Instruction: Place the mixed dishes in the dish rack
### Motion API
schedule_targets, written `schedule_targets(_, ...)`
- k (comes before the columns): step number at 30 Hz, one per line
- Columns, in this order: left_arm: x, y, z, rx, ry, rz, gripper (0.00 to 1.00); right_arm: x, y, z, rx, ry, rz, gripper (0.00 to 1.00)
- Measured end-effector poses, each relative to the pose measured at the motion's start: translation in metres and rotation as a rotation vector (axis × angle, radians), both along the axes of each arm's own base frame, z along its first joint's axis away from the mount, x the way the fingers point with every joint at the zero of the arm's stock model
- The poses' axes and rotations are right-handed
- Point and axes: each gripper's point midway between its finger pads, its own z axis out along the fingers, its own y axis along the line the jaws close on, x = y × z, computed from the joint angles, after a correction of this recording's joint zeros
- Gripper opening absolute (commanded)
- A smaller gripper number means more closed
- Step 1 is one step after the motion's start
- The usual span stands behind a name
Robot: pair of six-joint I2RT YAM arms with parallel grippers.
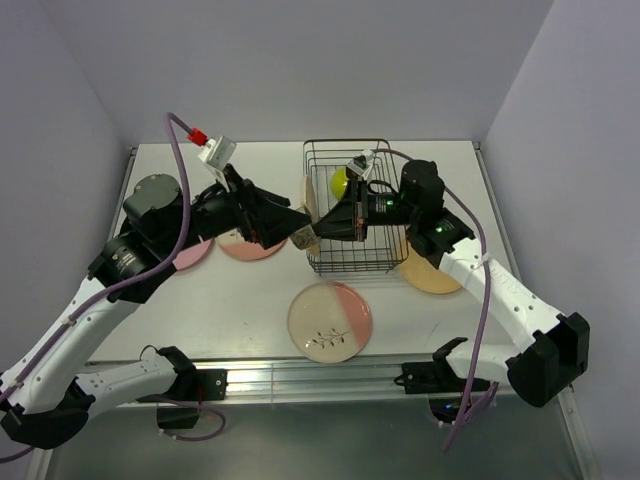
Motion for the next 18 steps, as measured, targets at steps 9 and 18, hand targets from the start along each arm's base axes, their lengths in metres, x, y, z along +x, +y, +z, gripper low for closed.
schedule_targets(9,-0.033,-0.018,0.032,-0.081,-0.219,-0.249,0.99,-0.024,-0.014,0.048,0.197,0.059,0.081,0.00)
schedule_targets(18,-0.037,-0.026,0.023,-0.100,-0.227,-0.307,0.99,-0.034,-0.023,0.077,0.304,0.074,0.116,0.00)
